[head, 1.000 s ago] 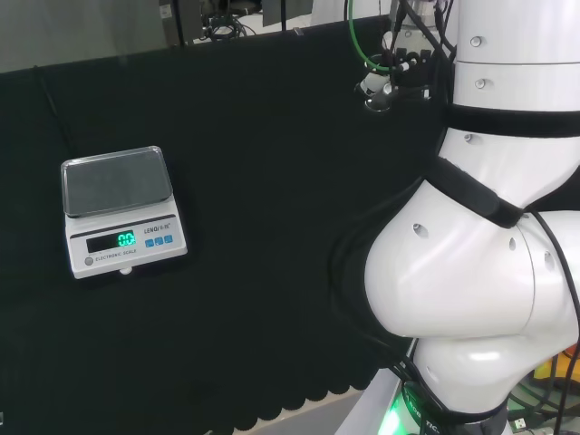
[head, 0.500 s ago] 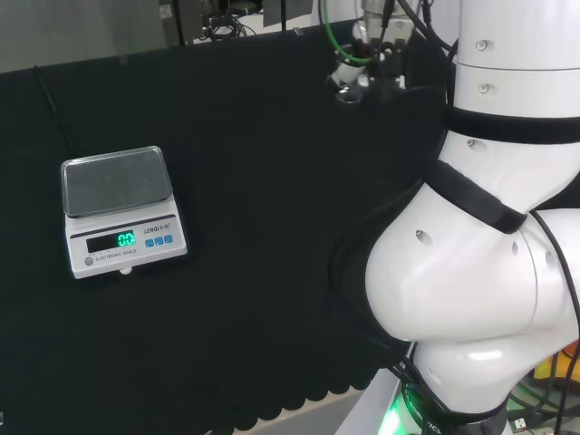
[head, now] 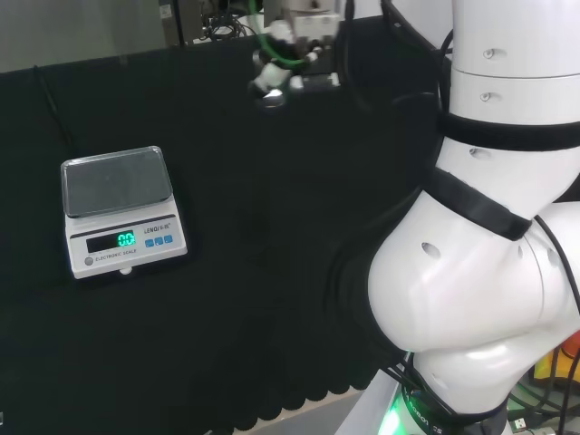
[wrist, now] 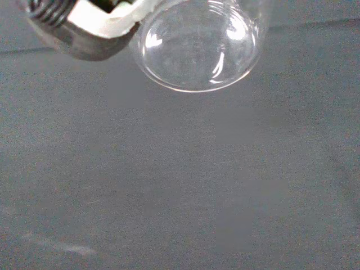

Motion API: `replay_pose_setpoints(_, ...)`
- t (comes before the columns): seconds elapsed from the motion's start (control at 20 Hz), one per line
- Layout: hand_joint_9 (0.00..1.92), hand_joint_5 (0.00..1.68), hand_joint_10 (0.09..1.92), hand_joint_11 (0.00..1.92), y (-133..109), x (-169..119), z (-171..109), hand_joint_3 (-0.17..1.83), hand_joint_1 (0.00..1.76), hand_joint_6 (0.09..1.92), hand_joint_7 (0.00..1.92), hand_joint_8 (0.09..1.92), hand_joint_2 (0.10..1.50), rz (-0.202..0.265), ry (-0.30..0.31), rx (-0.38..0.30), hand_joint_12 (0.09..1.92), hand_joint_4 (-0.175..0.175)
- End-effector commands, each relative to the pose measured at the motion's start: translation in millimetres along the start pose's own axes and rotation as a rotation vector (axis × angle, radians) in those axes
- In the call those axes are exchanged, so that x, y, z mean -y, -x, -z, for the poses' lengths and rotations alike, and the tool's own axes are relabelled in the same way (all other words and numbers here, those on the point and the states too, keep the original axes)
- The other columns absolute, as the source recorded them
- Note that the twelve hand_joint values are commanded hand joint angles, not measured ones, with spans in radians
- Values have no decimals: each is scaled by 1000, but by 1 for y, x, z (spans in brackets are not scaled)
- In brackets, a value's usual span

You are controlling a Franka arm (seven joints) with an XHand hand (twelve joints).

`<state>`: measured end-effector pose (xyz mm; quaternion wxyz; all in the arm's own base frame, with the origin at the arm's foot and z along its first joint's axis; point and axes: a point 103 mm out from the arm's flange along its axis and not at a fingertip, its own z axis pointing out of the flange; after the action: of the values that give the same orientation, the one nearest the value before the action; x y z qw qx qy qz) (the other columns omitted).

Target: Put the beaker on the electronic balance.

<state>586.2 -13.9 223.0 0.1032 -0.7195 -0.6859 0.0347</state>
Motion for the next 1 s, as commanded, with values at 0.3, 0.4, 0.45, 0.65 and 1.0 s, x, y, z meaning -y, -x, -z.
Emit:
replay_pose_setpoints(0.3, 1236, 842, 1110, 1276, -159, 38, -26, 732, 1208, 1301, 935, 1410, 825, 334, -87, 25, 916, -27)
replay_pose_setpoints(0.4, 1239, 842, 1111, 1275, -173, 44, -31, 733, 1208, 1302, 936, 1410, 825, 362, -99, 35, 917, -28)
replay_pose_setpoints(0.45, 1240, 842, 1111, 1275, -180, 47, -34, 733, 1208, 1302, 936, 1410, 825, 375, -105, 40, 917, -28)
replay_pose_setpoints(0.65, 1240, 830, 1112, 1271, -201, 52, -47, 656, 1214, 1317, 905, 1393, 869, 414, -132, 45, 921, -81)
replay_pose_setpoints(1.0, 1235, 803, 1114, 1258, -236, 58, -71, 427, 1221, 1328, 843, 1349, 993, 471, -183, 59, 932, -175)
